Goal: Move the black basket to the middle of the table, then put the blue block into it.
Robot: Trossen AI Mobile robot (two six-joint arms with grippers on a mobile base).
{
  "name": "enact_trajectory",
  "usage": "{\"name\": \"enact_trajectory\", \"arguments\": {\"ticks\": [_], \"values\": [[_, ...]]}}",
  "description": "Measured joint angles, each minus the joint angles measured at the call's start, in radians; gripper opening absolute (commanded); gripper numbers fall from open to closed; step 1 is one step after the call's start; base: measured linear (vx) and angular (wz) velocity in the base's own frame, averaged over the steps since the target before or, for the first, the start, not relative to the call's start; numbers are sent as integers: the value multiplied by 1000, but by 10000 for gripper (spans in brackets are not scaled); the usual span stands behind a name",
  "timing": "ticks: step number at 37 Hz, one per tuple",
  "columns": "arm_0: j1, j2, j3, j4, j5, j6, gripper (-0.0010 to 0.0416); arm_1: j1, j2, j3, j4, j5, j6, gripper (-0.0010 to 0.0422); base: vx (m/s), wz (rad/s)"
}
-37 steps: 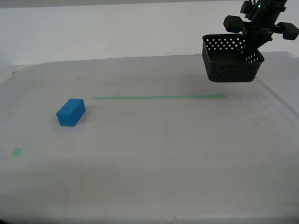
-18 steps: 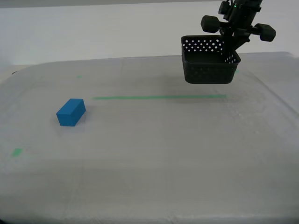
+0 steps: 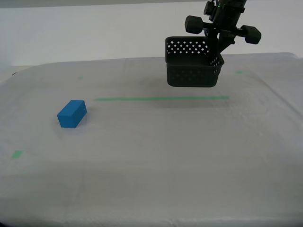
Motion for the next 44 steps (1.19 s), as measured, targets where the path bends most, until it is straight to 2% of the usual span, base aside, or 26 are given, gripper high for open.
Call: {"name": "enact_trajectory", "arguments": {"ticks": [12, 23, 28, 32, 44], "values": [[73, 2, 0, 26, 0, 80, -1, 0, 0, 0, 0, 0, 0, 0, 0, 0], [107, 7, 0, 45, 6, 121, -1, 0, 0, 0, 0, 0, 0, 0, 0, 0], [111, 7, 0, 47, 11, 127, -1, 0, 0, 0, 0, 0, 0, 0, 0, 0], [113, 7, 0, 51, 47, 130, -1, 0, 0, 0, 0, 0, 0, 0, 0, 0], [119, 7, 0, 99, 78, 131, -1, 0, 0, 0, 0, 0, 0, 0, 0, 0]]}}
